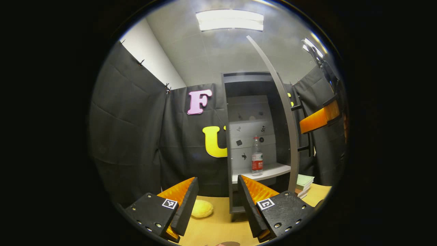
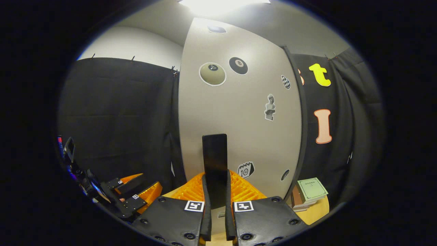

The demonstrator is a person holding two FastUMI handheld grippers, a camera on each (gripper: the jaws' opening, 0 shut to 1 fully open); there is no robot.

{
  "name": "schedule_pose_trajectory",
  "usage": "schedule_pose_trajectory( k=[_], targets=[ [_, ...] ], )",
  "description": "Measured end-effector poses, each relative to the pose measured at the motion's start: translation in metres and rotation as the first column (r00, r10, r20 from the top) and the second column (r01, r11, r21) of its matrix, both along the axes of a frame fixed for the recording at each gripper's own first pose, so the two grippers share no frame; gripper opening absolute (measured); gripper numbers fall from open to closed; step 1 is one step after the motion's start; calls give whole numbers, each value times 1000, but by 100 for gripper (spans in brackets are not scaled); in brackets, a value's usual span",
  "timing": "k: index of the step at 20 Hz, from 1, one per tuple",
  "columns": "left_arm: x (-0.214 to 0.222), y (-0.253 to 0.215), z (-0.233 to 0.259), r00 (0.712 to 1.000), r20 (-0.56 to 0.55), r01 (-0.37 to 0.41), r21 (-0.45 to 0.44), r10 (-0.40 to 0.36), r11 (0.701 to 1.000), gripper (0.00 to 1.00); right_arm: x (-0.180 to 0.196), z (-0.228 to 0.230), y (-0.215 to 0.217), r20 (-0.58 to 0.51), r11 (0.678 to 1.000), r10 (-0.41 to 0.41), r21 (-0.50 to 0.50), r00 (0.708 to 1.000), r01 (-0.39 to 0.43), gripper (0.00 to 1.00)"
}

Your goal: Open the cabinet door with the right hand, grasp the bottle in the cabinet with the left hand and place it on the coaster, then close the cabinet door with the right hand.

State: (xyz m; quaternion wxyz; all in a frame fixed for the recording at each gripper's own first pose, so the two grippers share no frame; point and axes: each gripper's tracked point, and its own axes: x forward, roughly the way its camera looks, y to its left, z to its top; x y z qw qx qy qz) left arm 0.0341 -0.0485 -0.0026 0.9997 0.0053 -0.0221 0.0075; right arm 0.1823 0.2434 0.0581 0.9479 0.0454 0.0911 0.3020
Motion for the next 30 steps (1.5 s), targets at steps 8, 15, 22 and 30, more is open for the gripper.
schedule_pose_trajectory(
  k=[8,15,22,30],
  targets=[
    [-5,-38,10,999,13,47,-4,-47,999,66,-6,0,-19,13,999,-34,-28,999,34,17],
    [-19,-79,16,996,17,90,-19,-90,996,66,-9,0,-52,29,994,-104,-43,994,105,17],
    [-36,-111,34,991,37,132,-8,-132,991,66,-3,-4,-128,91,958,-258,-103,962,267,16],
    [-18,-146,41,975,12,221,-21,-221,975,66,-15,2,-182,68,946,-325,23,943,324,18]
  ],
)
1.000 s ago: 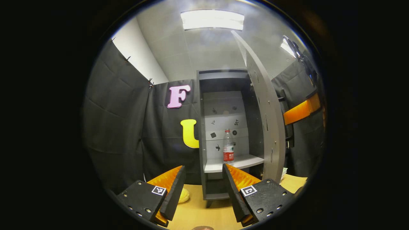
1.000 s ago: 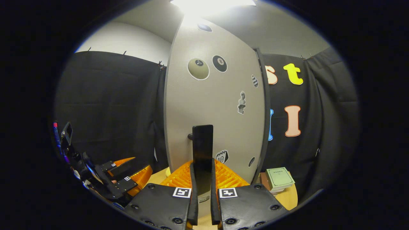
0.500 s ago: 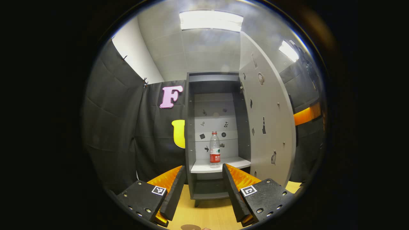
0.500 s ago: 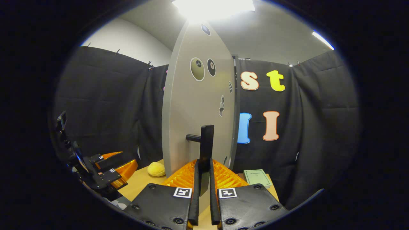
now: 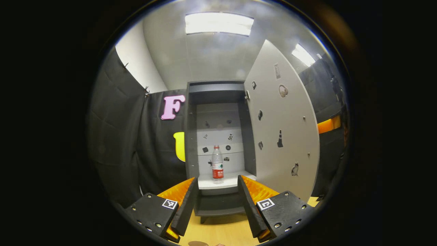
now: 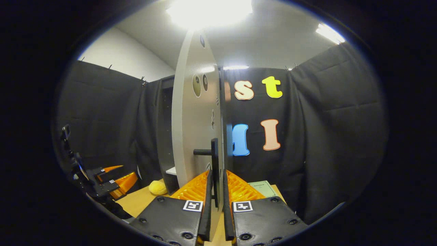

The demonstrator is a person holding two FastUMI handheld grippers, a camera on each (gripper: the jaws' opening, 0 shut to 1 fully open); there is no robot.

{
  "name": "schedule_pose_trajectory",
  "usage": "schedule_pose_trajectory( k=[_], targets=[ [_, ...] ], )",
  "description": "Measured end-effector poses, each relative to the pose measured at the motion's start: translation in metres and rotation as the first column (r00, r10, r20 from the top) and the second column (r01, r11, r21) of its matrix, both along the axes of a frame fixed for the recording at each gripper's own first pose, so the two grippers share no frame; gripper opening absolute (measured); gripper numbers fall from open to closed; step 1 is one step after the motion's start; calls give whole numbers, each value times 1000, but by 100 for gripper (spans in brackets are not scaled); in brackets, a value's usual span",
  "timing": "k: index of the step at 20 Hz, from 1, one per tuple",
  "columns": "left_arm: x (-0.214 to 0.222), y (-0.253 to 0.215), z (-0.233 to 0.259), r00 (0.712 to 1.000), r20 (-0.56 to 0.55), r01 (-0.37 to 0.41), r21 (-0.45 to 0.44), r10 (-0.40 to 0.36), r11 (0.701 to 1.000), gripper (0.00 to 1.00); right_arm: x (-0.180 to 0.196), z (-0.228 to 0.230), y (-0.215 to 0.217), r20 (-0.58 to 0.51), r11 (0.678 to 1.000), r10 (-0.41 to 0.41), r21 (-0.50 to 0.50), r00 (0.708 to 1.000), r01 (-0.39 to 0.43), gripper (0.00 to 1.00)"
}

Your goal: Open the cabinet door with the right hand, grasp the bottle in the cabinet with the left hand and place it on the coaster, then close the cabinet door with the right hand.

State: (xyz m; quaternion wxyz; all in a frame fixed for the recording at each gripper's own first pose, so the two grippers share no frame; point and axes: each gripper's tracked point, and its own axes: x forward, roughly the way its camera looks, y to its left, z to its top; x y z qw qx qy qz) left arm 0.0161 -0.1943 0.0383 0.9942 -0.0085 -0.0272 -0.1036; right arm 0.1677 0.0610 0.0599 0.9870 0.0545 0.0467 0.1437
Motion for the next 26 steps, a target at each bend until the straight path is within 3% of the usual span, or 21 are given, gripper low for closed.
schedule_pose_trajectory(
  k=[3,5,8,10,14,26],
  targets=[
    [27,-7,-1,999,-25,37,1,-37,999,66,-8,-3,-36,18,995,-94,-21,995,95,18],
    [51,-12,1,998,-32,54,17,-53,998,64,-12,-12,-53,0,991,-130,-13,992,130,23],
    [87,-20,9,997,-32,70,34,-69,997,66,-11,-30,-85,-29,978,-208,-10,978,208,84],
    [113,-26,13,996,-34,83,26,-82,996,66,-10,-34,-99,-28,967,-256,-18,966,255,99],
    [171,-31,19,993,-52,102,-9,-102,995,66,2,-45,-121,-25,940,-340,-26,940,340,98],
    [321,-36,6,989,-85,124,-2,-124,992,66,40,-84,-124,-104,905,-422,-107,900,412,98]
  ],
)
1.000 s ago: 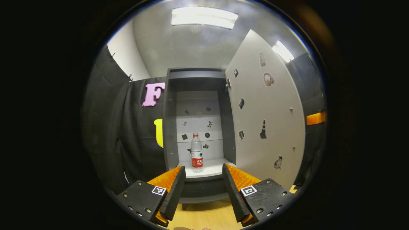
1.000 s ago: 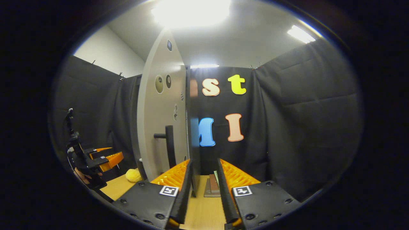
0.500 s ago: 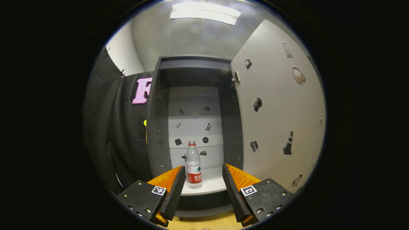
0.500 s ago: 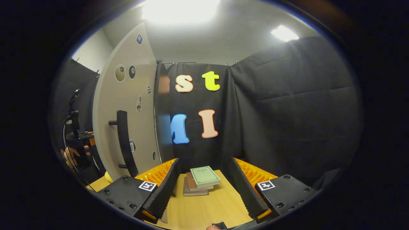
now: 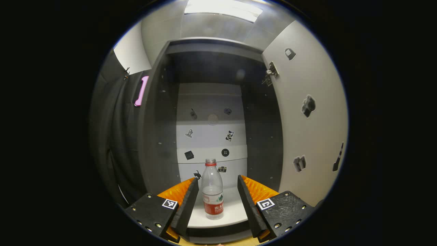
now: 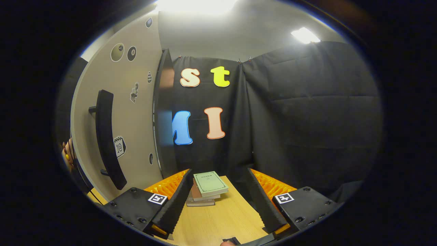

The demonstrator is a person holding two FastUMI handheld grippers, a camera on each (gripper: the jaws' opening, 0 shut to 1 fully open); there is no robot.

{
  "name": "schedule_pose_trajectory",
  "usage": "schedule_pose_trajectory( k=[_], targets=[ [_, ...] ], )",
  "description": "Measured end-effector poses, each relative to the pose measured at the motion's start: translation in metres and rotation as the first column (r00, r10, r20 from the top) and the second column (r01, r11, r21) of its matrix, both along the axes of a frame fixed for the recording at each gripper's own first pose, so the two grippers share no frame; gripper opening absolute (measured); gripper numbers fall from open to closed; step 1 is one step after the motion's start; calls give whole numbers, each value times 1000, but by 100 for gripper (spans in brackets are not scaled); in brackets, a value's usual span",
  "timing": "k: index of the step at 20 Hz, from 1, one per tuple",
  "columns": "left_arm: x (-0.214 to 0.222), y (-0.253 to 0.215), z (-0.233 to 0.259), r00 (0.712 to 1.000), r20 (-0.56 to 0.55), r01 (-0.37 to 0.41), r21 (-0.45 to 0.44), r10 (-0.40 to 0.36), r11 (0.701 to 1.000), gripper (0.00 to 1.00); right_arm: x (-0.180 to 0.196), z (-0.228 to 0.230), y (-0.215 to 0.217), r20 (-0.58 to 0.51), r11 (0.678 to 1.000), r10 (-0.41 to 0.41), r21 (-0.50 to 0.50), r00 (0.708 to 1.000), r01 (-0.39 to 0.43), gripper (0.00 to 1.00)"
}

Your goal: Open the cabinet door with the right hand, grasp the bottle in the cabinet with the left hand and place it on the coaster, then close the cabinet door with the right hand.

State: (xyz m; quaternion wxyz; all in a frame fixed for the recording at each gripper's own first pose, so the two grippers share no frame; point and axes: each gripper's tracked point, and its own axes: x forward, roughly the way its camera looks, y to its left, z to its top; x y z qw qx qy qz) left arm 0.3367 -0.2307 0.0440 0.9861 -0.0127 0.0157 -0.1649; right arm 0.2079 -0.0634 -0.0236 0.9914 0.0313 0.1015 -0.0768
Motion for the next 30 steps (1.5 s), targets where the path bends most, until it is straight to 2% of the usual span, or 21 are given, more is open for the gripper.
schedule_pose_trajectory(
  k=[8,16,17,18,19,29,30],
  targets=[
    [67,-13,-27,999,-39,1,23,0,1000,66,18,-20,-8,-48,997,-75,10,996,76,98],
    [93,-8,-63,994,-100,-30,76,38,997,66,21,-26,-8,-62,996,-84,2,995,84,98],
    [92,-7,-64,994,-103,-26,71,34,997,67,21,-25,-8,-59,997,-82,3,995,82,94],
    [93,-6,-62,995,-98,-28,65,34,997,64,20,-24,-9,-55,997,-80,4,995,80,98],
    [90,-3,-61,994,-100,-29,61,35,998,60,21,-24,-9,-54,997,-77,4,996,78,98],
    [25,40,-29,997,-50,-66,14,66,998,59,20,-21,0,-43,1000,-1,24,999,2,99],
    [16,46,-29,996,-49,-75,10,75,997,61,19,-20,1,-41,1000,9,27,999,-8,99]
  ],
)
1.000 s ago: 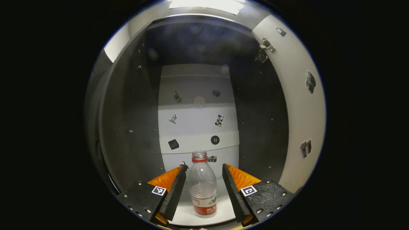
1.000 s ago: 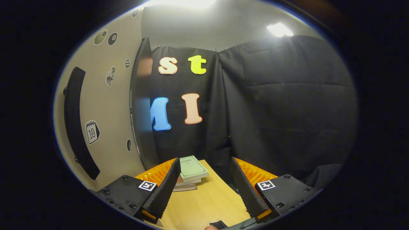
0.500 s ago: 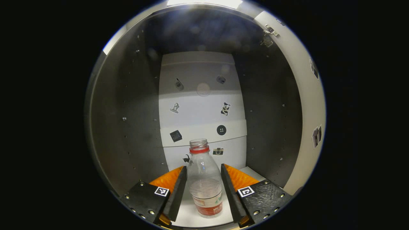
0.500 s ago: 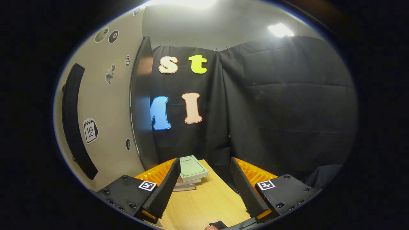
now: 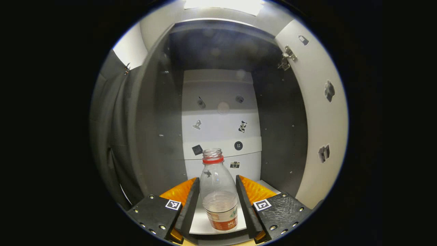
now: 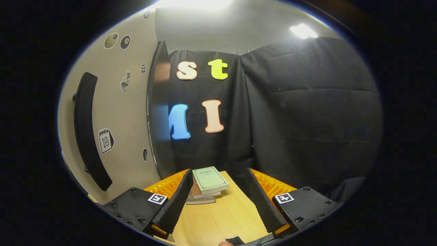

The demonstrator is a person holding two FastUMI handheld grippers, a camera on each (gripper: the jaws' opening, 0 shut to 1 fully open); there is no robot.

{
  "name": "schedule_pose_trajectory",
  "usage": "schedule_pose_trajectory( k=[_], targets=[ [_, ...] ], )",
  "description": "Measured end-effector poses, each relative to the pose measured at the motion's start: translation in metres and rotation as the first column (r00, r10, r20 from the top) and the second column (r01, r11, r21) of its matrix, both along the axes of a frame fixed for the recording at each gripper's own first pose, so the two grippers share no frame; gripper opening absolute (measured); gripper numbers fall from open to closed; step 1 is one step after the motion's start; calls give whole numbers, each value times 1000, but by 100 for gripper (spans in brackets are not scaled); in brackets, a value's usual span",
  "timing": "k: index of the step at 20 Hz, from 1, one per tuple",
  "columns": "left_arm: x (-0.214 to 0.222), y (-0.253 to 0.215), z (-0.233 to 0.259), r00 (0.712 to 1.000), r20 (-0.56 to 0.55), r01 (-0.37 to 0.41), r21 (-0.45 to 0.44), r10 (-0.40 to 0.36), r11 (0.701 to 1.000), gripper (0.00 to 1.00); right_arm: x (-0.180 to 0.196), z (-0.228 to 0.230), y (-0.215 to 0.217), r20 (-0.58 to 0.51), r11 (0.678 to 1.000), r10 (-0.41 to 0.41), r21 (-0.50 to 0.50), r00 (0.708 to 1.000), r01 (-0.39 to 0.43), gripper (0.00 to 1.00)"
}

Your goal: Open the cabinet door with the right hand, grasp the bottle in the cabinet with the left hand and place it on the coaster, then close the cabinet door with the right hand.

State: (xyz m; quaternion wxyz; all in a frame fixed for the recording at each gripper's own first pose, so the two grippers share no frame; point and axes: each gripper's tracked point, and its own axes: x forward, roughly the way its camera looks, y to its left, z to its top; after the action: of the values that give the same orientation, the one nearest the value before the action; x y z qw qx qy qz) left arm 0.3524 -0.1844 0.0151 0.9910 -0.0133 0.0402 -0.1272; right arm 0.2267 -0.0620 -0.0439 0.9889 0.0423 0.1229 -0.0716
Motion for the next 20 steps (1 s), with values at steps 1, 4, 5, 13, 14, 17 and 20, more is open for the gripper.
schedule_pose_trajectory(
  k=[1,4,5,13,14,17,20],
  targets=[
    [-10,6,-1,1000,-2,-6,-5,6,1000,61,-1,0,2,1,1000,10,1,1000,-10,99],
    [-41,29,-6,999,-11,-34,-9,33,999,59,-4,2,6,6,999,38,2,999,-38,99],
    [-52,37,-8,999,-10,-43,-7,43,999,59,-6,2,9,11,999,47,6,999,-47,98],
    [-129,97,-46,992,-44,-117,-5,116,993,58,-19,4,24,36,995,96,26,995,-97,98],
    [-136,103,-53,991,-51,-124,-10,124,992,59,-22,3,24,36,995,97,28,995,-98,98],
    [-162,119,-71,988,-61,-140,-16,139,990,59,-27,1,26,38,995,98,32,994,-99,98],
    [-188,129,-92,986,-64,-156,-4,155,988,59,-31,-1,31,35,994,102,36,994,-103,98]
  ],
)
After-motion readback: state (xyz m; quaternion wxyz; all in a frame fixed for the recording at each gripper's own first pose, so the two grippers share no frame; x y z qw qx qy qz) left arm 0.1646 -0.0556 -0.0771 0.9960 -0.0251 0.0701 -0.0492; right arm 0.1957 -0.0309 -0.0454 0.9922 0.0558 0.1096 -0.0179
